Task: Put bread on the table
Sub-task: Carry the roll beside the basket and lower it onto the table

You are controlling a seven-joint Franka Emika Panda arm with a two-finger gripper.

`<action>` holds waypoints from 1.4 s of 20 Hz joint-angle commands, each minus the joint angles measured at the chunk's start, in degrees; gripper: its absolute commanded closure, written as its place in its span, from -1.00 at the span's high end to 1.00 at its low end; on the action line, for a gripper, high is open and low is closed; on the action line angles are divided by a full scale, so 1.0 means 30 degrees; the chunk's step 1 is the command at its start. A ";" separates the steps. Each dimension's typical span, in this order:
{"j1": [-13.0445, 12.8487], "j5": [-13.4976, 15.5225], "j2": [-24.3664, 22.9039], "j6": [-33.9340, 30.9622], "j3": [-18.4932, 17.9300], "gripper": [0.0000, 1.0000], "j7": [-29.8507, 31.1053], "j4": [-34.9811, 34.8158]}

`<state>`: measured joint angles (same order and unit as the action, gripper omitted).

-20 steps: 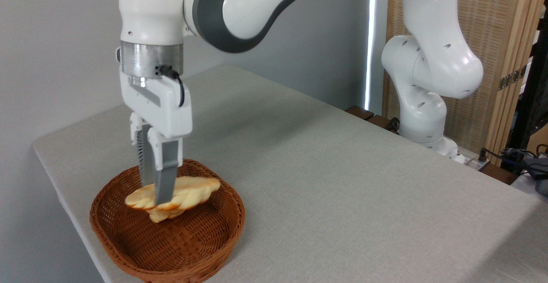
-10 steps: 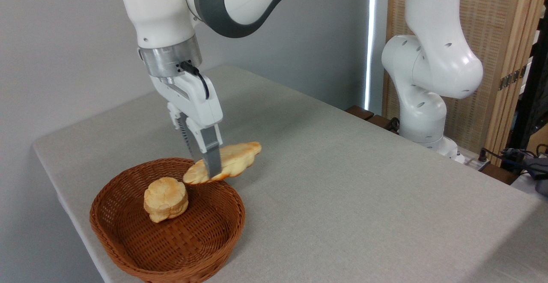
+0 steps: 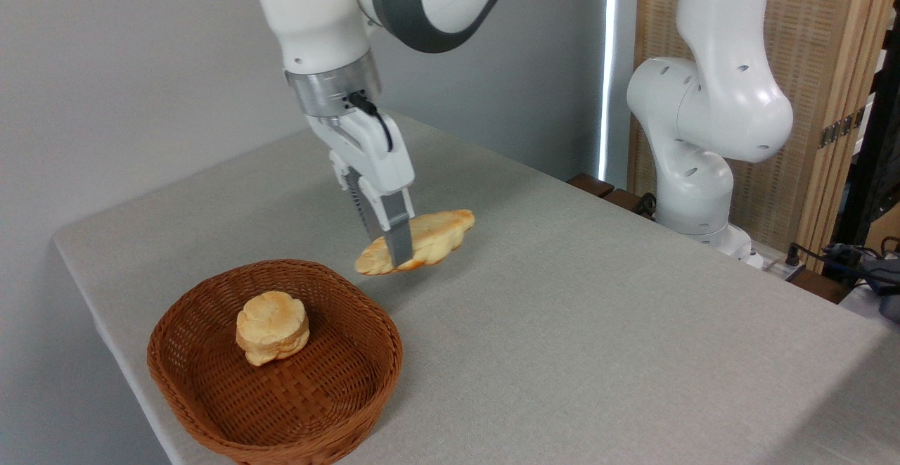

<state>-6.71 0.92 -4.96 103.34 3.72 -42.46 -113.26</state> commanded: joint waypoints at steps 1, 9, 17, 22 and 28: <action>-0.0310 0.0369 -0.0924 -0.0052 -0.0068 0.16 -0.0640 -0.1416; -0.0605 0.0134 -0.0075 0.1499 -0.0068 1.00 -0.0758 -0.1857; -0.0575 0.0105 -0.0015 0.2262 -0.0097 1.00 -0.0758 -0.1827; -0.0575 0.0105 -0.0161 0.2320 -0.0155 1.00 -0.0758 -0.1681; -0.0459 0.0193 -0.0221 0.3340 -0.0477 1.00 -0.0582 -0.0245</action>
<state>-8.27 0.93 -5.18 110.71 3.13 -43.54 -115.51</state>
